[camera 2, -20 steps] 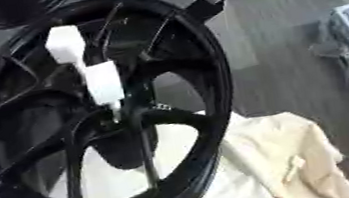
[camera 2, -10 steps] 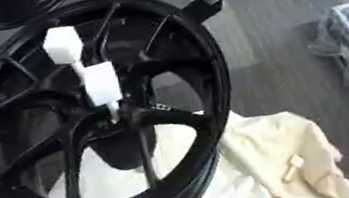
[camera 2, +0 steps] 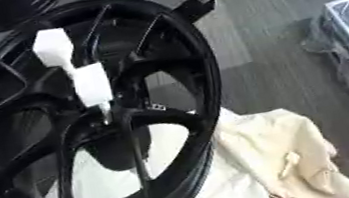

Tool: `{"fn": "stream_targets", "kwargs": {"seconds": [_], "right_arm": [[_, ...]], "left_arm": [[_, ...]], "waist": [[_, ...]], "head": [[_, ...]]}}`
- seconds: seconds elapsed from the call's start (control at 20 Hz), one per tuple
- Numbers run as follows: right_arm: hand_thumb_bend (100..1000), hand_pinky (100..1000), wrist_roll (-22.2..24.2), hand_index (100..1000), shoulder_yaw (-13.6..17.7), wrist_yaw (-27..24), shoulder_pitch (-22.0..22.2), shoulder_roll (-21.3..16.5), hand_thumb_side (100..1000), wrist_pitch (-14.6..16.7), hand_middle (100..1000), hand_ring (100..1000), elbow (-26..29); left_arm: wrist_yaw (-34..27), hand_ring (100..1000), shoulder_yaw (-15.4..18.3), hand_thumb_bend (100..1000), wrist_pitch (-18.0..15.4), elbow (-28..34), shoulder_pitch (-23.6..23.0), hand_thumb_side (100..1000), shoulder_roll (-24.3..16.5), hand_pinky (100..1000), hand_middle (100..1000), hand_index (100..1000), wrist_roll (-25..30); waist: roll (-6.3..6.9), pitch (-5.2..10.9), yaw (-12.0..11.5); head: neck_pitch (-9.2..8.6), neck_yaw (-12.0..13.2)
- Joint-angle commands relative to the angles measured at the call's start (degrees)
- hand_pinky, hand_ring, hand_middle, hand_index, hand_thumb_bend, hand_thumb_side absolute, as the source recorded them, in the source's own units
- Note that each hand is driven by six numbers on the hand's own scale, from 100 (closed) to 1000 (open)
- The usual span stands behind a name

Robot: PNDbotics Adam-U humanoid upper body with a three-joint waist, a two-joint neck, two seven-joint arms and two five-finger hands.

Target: Pull the pin out of the wheel hub.

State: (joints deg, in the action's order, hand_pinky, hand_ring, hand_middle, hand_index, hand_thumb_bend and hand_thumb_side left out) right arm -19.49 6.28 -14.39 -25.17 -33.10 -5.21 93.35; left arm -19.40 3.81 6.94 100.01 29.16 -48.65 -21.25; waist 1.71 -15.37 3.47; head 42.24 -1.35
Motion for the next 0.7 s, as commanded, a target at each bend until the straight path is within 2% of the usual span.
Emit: {"fn": "stream_targets", "kwargs": {"seconds": [0.05, 0.3, 0.45, 0.6, 0.7], "right_arm": [[207, 896, 0.01, 832, 0.25, -0.19, -0.45, -2.31, 344, -0.10, 672, 724, 1.22], [208, 896, 0.09, 832, 0.14, -0.18, -0.42, -2.37, 343, -0.13, 672, 724, 1.18], [210, 895, 0.59, 831, -0.51, -0.13, -0.49, -2.25, 343, -0.44, 671, 723, 0.95], [211, 894, 0.82, 831, -0.74, -0.06, -0.37, -2.21, 343, -0.56, 671, 723, 0.83], [211, 894, 0.89, 831, -0.78, -0.03, -0.31, -2.20, 343, -0.59, 671, 723, 0.79]], "left_arm": [[-0.15, 791, -0.96, 305, 1.13, -3.07, 3.03, 766, -4.58, 791, 810, 817, 3.63], [-0.02, 788, -1.25, 322, 0.83, -4.67, 4.03, 764, -5.00, 788, 795, 819, 4.96], [2.15, 789, -4.78, 330, 2.96, -8.28, 7.59, 763, -7.50, 790, 795, 822, 7.20], [4.99, 792, -8.23, 345, 5.36, -12.90, 12.20, 763, -7.35, 793, 798, 826, 10.04], [6.97, 795, -10.73, 355, 5.04, -16.11, 15.42, 760, -6.34, 796, 801, 830, 12.02]], "waist": [[0.01, 1.47, -0.01], [0.08, 1.66, 0.15], [0.15, 2.17, 1.12], [0.22, 2.36, 1.35], [0.24, 2.39, 1.29]], "head": [[0.17, -0.14], [0.31, -0.14], [0.68, 0.04], [0.86, -0.12], [0.93, -0.33]]}}
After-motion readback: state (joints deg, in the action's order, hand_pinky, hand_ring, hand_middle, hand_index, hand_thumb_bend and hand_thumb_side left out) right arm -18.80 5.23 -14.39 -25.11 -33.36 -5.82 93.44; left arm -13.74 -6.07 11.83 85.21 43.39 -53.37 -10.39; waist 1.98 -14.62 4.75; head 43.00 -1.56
